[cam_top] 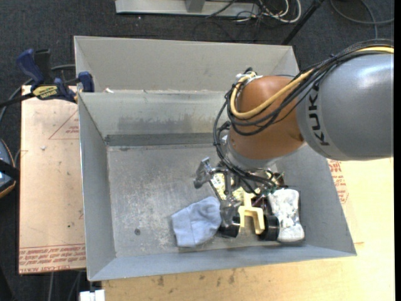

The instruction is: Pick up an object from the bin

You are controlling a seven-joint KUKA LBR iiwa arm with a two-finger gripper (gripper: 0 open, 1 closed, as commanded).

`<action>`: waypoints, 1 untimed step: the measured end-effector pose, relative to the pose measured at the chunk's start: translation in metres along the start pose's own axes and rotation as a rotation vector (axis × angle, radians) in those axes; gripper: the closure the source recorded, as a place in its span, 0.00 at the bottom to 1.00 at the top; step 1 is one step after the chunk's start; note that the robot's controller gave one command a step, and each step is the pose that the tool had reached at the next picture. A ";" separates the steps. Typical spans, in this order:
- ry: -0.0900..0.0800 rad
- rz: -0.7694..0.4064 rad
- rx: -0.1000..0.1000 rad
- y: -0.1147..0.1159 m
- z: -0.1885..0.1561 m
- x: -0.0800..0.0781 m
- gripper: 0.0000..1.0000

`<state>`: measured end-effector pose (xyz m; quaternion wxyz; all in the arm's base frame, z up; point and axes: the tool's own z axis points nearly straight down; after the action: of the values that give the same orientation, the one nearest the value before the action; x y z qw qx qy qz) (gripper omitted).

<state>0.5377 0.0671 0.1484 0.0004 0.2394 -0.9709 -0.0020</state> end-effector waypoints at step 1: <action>-0.001 -0.012 0.004 0.011 0.011 0.009 0.00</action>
Offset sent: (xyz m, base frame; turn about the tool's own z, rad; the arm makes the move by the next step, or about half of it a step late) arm -0.0247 0.0080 -0.0784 -0.2266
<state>0.5244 0.0725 0.1377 -0.0005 0.2454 -0.9694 -0.0004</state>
